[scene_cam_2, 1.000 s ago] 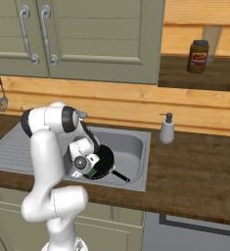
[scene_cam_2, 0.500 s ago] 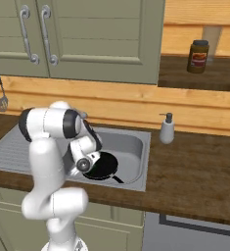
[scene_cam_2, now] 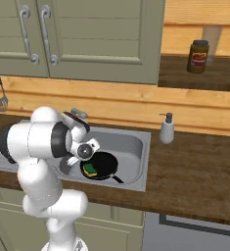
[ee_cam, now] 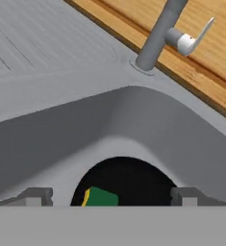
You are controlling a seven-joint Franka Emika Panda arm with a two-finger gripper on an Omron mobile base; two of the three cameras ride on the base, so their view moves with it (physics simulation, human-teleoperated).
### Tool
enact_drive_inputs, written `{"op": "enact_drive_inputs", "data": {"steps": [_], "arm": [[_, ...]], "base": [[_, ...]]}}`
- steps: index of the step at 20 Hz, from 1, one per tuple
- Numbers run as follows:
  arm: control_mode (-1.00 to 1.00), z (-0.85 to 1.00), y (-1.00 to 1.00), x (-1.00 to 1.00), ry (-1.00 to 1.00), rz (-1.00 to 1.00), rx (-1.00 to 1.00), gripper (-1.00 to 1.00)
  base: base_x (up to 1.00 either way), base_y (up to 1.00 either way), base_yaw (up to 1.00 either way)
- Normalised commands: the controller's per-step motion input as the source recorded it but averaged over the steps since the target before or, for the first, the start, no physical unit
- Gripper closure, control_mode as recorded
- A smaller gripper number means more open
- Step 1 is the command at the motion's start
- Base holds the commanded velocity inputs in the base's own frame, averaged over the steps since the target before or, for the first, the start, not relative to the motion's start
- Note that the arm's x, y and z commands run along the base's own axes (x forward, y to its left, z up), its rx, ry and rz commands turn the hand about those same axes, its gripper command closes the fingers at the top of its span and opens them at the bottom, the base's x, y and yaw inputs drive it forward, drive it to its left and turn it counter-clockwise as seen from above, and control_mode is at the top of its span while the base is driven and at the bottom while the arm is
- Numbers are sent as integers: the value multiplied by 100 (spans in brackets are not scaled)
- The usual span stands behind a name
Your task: Pick the pan and sponge and place them into the sink. Then turn on the water.
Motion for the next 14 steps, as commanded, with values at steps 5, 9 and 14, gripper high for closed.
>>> {"op": "enact_drive_inputs", "data": {"steps": [5, 9, 14], "arm": [[-100, 93, -20, -22, 2, 3, 6, -100], [-100, 49, -49, -26, -4, 0, 15, -100], [-100, 31, -66, -31, -6, 0, 21, -100]], "base": [[0, 0, 0], [0, 0, 0], [0, 0, 0]]}}
